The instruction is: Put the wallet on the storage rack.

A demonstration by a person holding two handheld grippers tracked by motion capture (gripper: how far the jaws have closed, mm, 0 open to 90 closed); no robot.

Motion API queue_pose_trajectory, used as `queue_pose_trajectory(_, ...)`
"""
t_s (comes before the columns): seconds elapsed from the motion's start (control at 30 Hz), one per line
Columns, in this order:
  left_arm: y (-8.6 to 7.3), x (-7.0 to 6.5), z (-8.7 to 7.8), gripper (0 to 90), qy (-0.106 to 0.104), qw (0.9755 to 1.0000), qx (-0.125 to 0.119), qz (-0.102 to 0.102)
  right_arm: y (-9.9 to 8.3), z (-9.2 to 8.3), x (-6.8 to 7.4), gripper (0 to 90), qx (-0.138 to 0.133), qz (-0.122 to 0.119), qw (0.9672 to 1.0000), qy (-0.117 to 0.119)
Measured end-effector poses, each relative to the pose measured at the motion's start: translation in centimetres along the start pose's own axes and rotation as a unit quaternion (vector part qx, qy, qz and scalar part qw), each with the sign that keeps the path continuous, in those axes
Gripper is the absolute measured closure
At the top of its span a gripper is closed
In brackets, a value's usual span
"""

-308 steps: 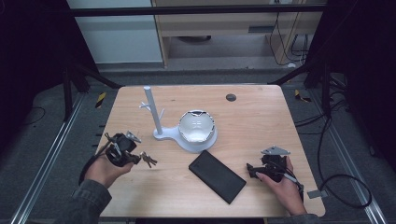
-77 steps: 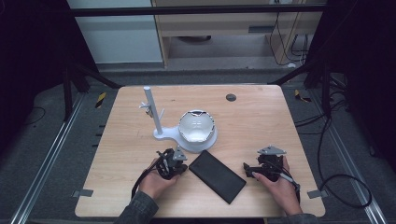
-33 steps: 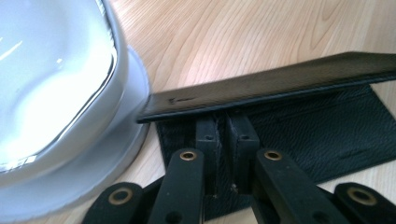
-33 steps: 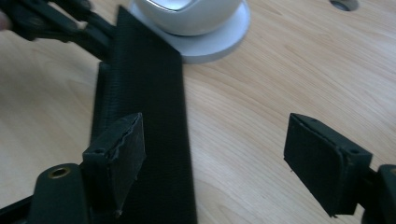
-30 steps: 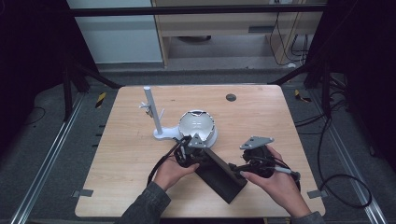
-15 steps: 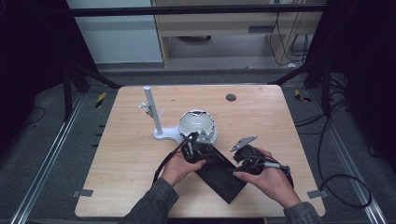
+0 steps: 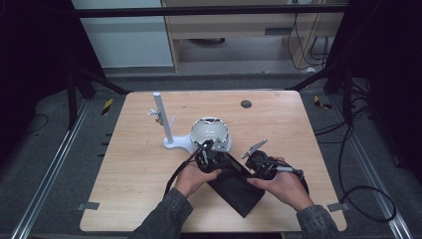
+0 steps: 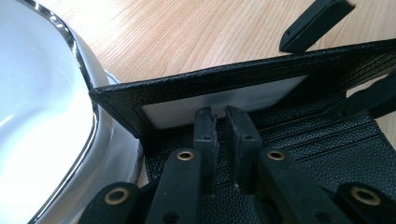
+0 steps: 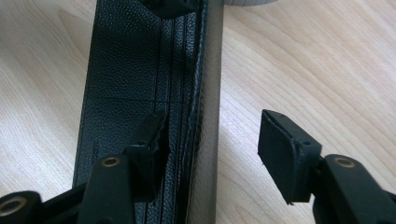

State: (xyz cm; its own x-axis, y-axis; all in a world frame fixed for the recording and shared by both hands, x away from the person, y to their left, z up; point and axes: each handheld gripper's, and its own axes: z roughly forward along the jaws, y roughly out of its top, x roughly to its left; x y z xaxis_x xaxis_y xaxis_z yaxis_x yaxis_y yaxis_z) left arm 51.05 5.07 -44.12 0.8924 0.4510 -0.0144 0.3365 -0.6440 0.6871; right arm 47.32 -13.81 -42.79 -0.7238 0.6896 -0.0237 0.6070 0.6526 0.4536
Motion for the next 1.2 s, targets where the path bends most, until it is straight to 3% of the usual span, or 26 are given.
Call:
queue_pose_trajectory(0.4, -0.1, 0.1, -0.1, 82.6, -0.001, 1.0000, -0.002, -0.006, 0.4, 1.1, 0.0, 57.4, 0.023, -0.011, 0.9997, 0.007)
queue_pose_trajectory(0.43, -0.1, 0.1, -0.2, 82.5, -0.002, 1.0000, -0.001, -0.005, 0.4, 1.2, 0.1, 61.5, 0.026, -0.011, 0.9996, 0.007)
queue_pose_trajectory(0.47, -0.1, 0.1, -0.3, 81.7, 0.000, 1.0000, -0.003, -0.005, 0.5, 1.3, 0.1, 73.5, 0.032, -0.016, 0.9993, 0.011)
queue_pose_trajectory(0.57, -0.2, 0.1, -0.9, 79.8, 0.005, 0.9999, -0.010, -0.007, 0.5, 1.3, 0.2, 81.1, 0.033, -0.023, 0.9992, 0.010)
queue_pose_trajectory(0.73, -0.7, 0.2, -3.5, 59.7, 0.026, 0.9991, -0.032, -0.013, -0.2, 0.2, 0.1, 84.9, 0.025, -0.039, 0.9989, -0.003)
queue_pose_trajectory(0.8, -0.9, 0.3, -4.3, 44.1, 0.025, 0.9987, -0.041, -0.016, -0.9, -1.1, -0.2, 85.0, 0.011, -0.045, 0.9989, -0.006)
queue_pose_trajectory(0.83, -1.0, 0.3, -4.7, 44.1, 0.028, 0.9984, -0.044, -0.020, -0.9, -1.1, -0.2, 85.0, 0.011, -0.045, 0.9989, -0.006)
queue_pose_trajectory(0.87, -1.1, 0.4, -5.2, 31.6, 0.030, 0.9985, -0.043, -0.017, -1.4, -2.2, -0.5, 85.0, -0.007, -0.045, 0.9989, -0.011)
queue_pose_trajectory(0.9, -1.2, 0.4, -5.6, 31.6, 0.031, 0.9984, -0.045, -0.017, -1.4, -2.2, -0.5, 85.0, -0.007, -0.045, 0.9989, -0.011)
queue_pose_trajectory(1.0, -1.6, 0.5, -7.1, 16.9, 0.021, 0.9979, -0.060, -0.010, -2.2, -4.6, -1.2, 85.1, -0.039, -0.051, 0.9973, -0.034)
queue_pose_trajectory(1.1, -1.7, 0.6, -7.8, 13.8, 0.025, 0.9975, -0.065, -0.012, -2.4, -5.7, -1.7, 85.2, -0.057, -0.055, 0.9959, -0.043)
queue_pose_trajectory(1.2, -1.5, 0.8, -9.0, 12.0, 0.032, 0.9973, -0.066, -0.004, -2.8, -7.7, -2.8, 85.2, -0.099, -0.054, 0.9920, -0.057)
